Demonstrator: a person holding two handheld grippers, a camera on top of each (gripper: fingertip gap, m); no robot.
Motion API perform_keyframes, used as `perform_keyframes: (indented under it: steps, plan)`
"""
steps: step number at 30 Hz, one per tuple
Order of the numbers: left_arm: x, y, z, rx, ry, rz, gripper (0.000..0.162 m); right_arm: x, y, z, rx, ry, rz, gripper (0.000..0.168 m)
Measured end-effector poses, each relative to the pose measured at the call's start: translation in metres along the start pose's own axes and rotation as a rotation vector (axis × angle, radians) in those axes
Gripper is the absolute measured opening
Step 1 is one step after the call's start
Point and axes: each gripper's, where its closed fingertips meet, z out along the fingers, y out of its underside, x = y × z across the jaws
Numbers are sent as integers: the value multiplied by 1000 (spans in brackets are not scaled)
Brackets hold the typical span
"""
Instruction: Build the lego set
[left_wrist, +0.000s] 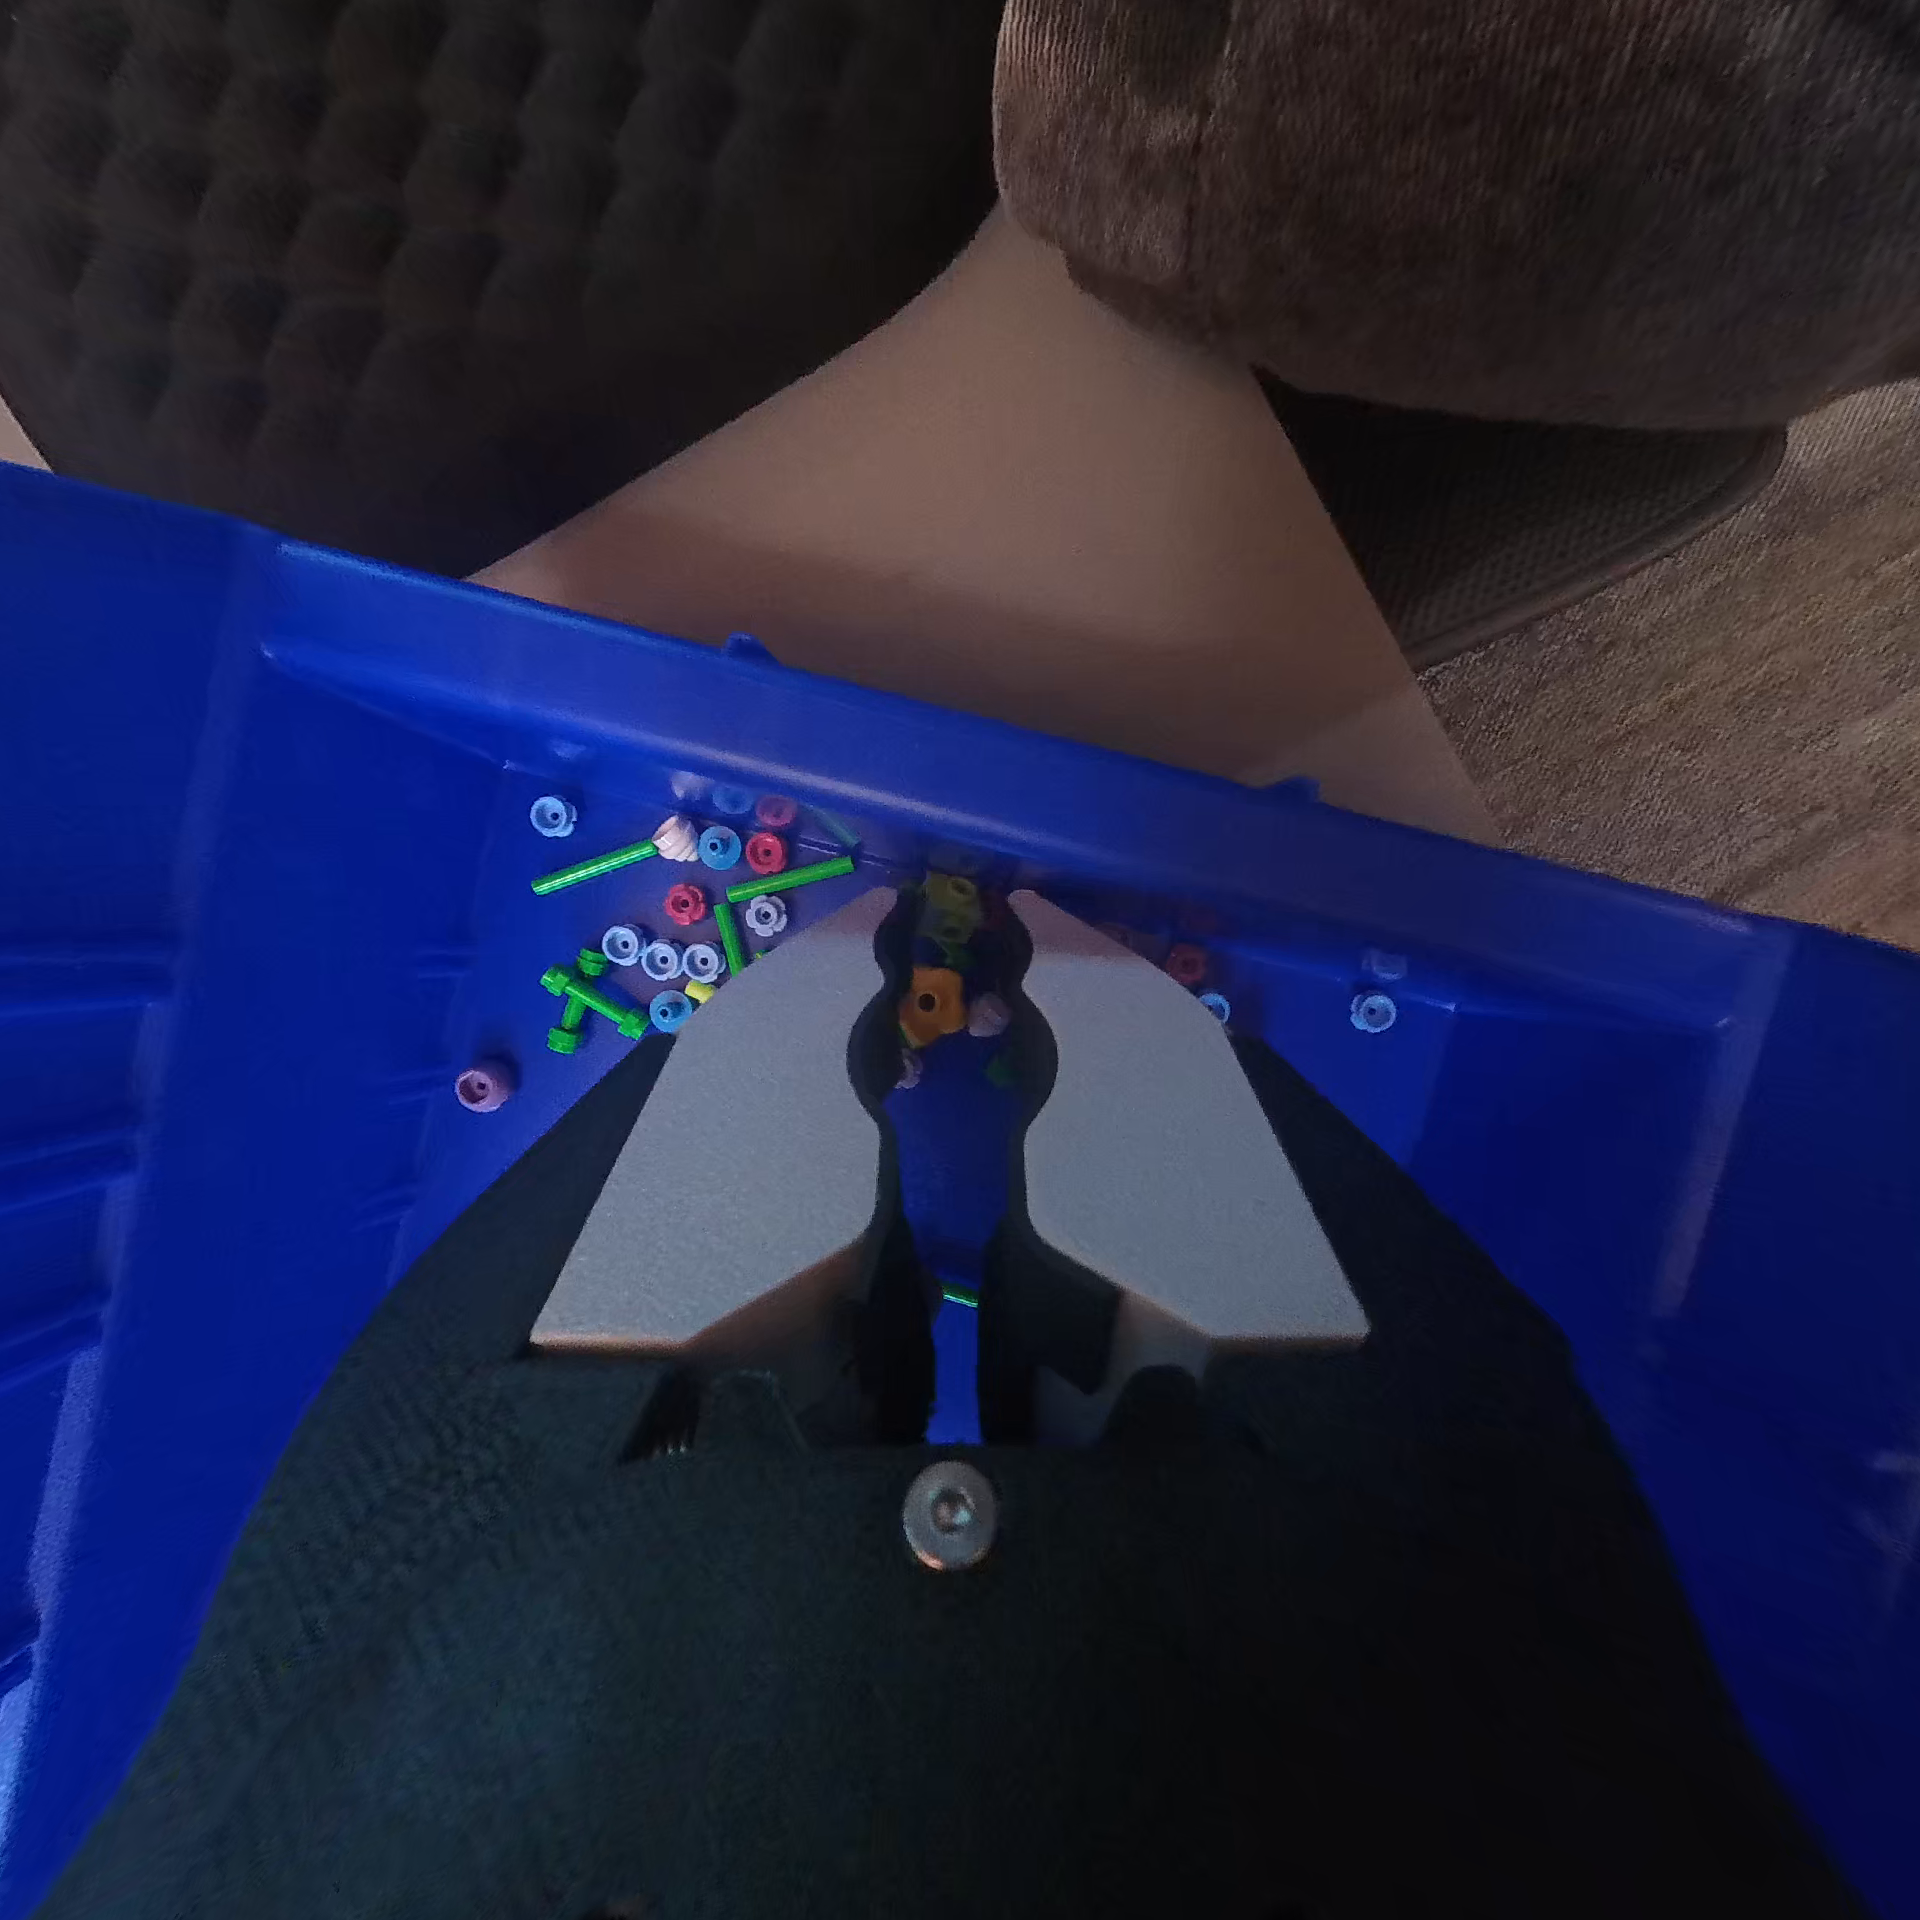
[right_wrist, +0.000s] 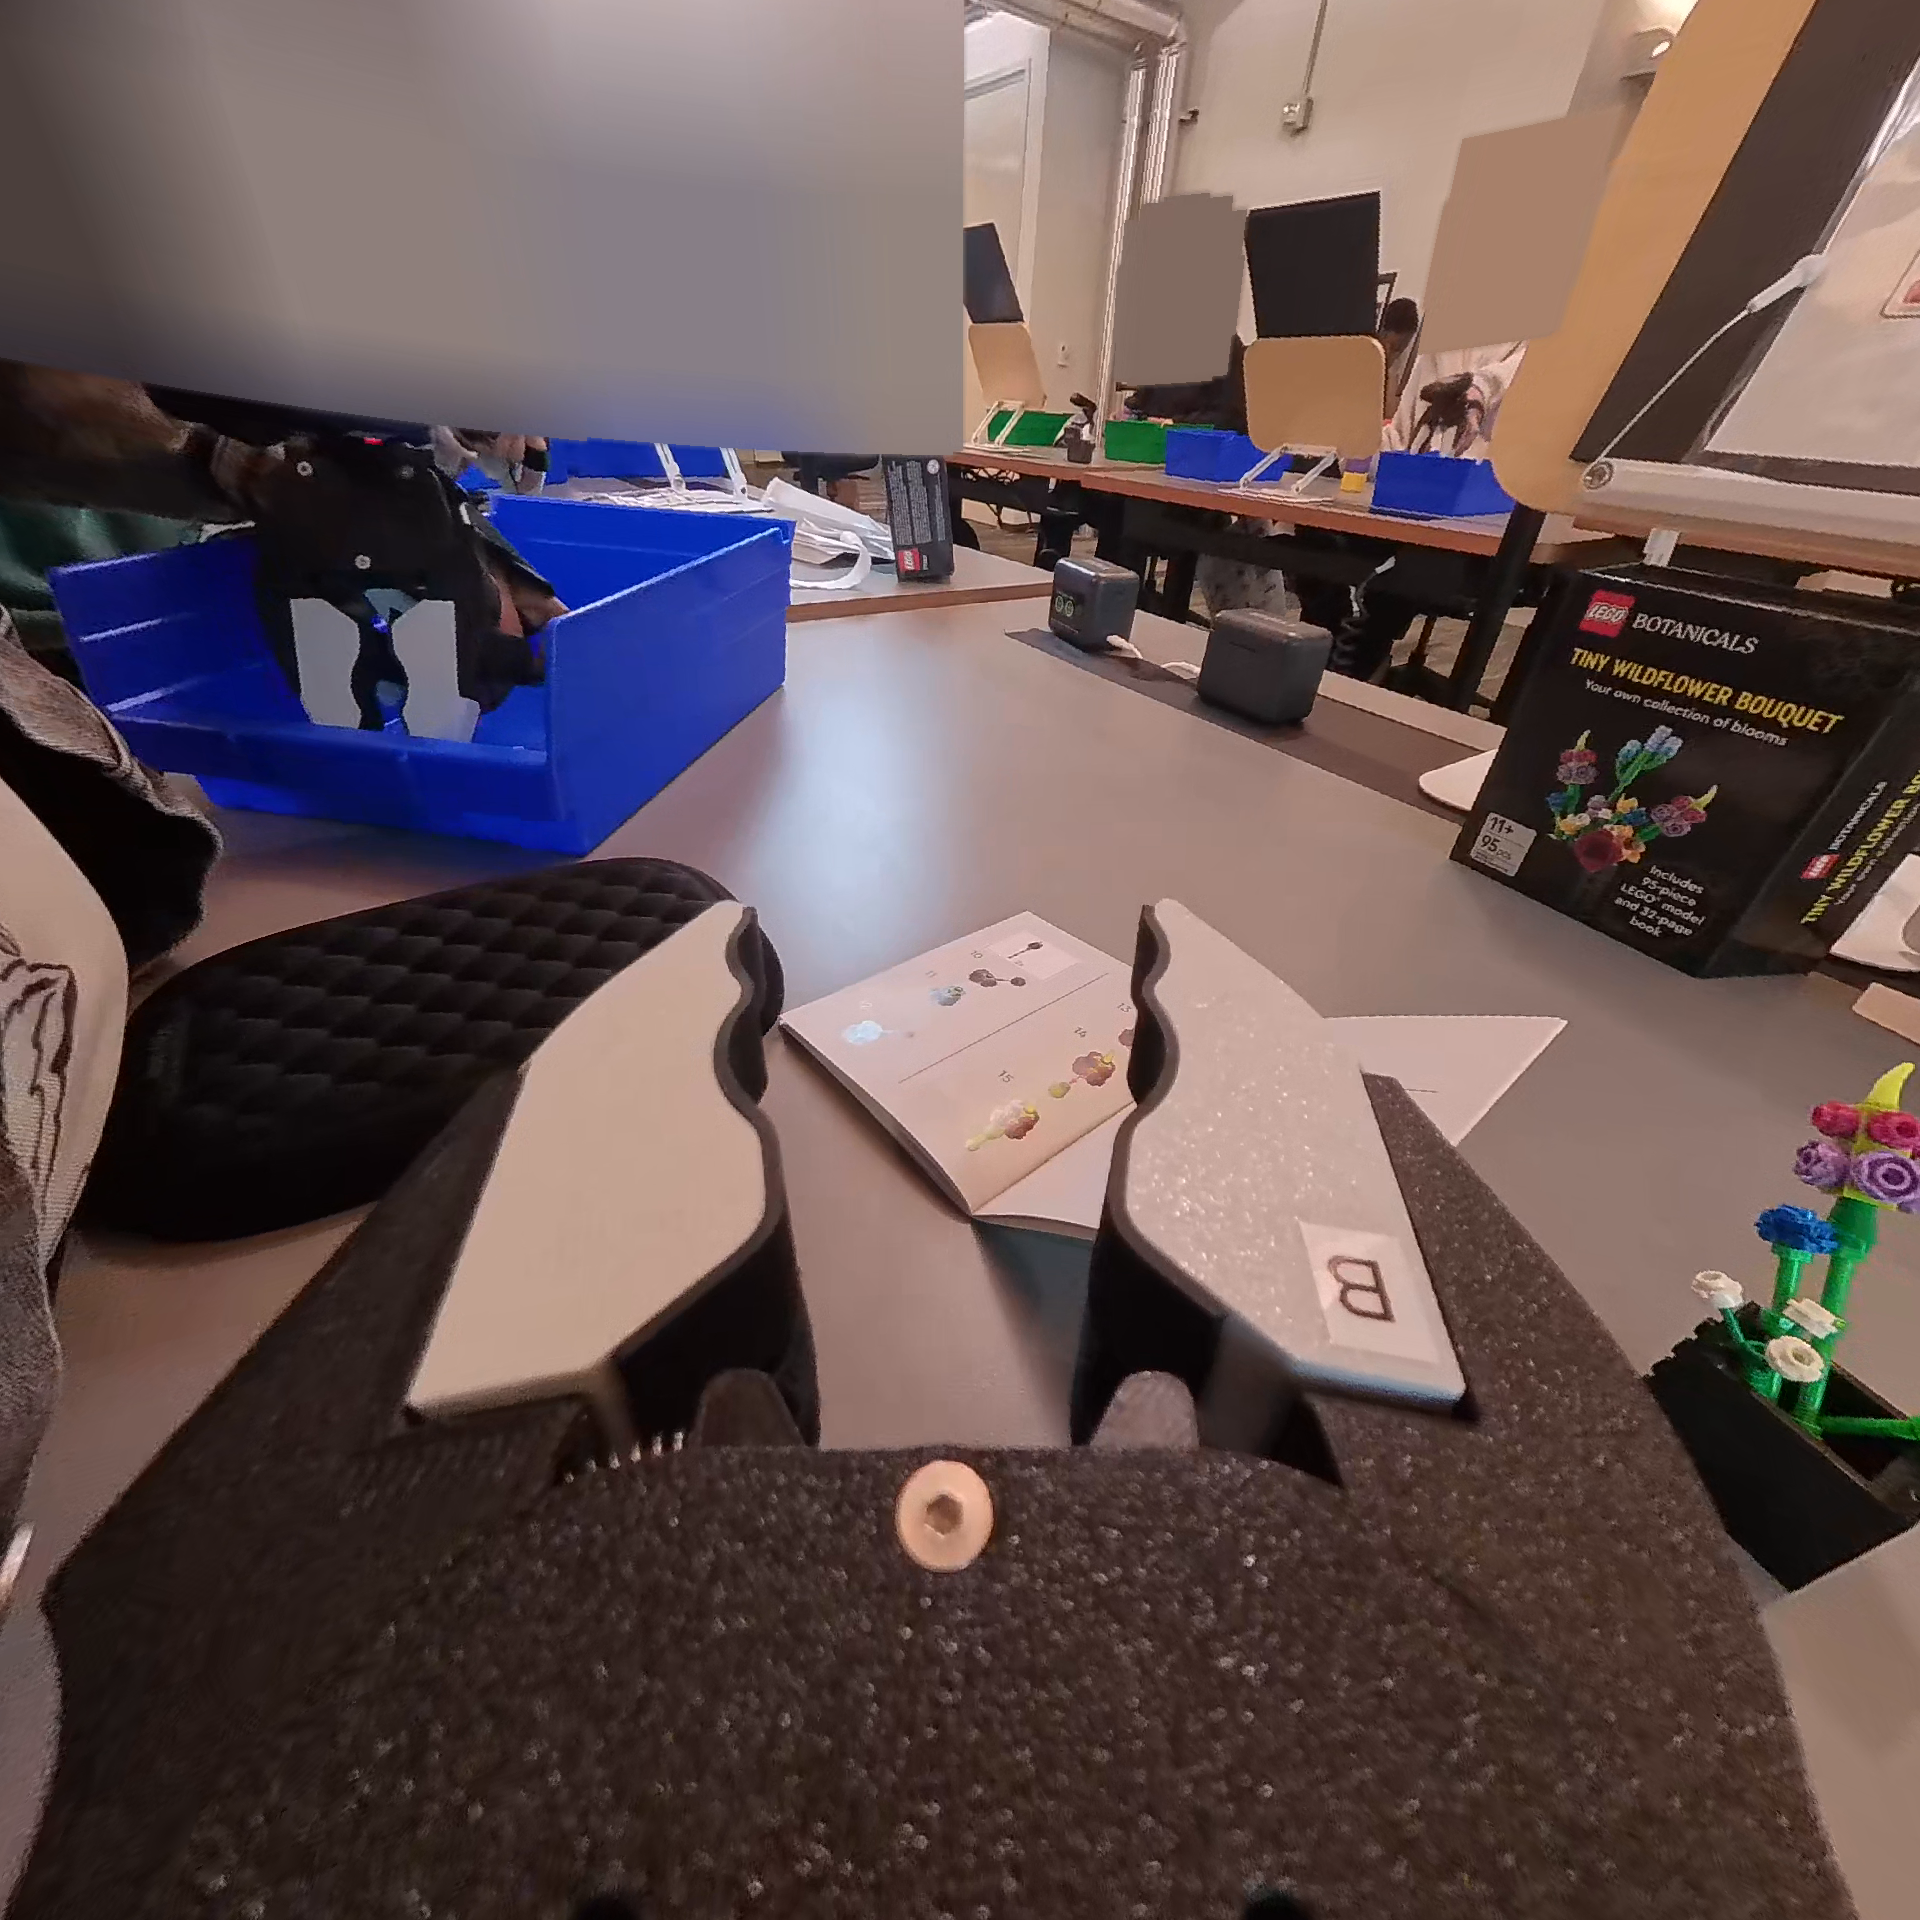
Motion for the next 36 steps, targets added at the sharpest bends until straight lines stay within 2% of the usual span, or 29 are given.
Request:
perform_keyframes:
  steps: [5, 21, 32, 34, 36]
  plan:
    - [1, 3, -2, -4, 12, -69, 15, -1, 0, 0, 0, -2, -12, 68]
    - [-4, -5, -7, 55, -16, -75, 12, -2, 1, 1, -10, -8, -16, 66]
    - [-1, -1, -4, 20, 32, -84, 10, -2, 0, 0, 2, -3, -17, 66]
    - [-8, -5, -11, 38, -25, -101, 10, -2, 0, 0, 2, -8, -17, 66]
    - [-26, -9, -27, 57, -171, -154, 9, -4, -1, 0, 4, -19, -19, 66]
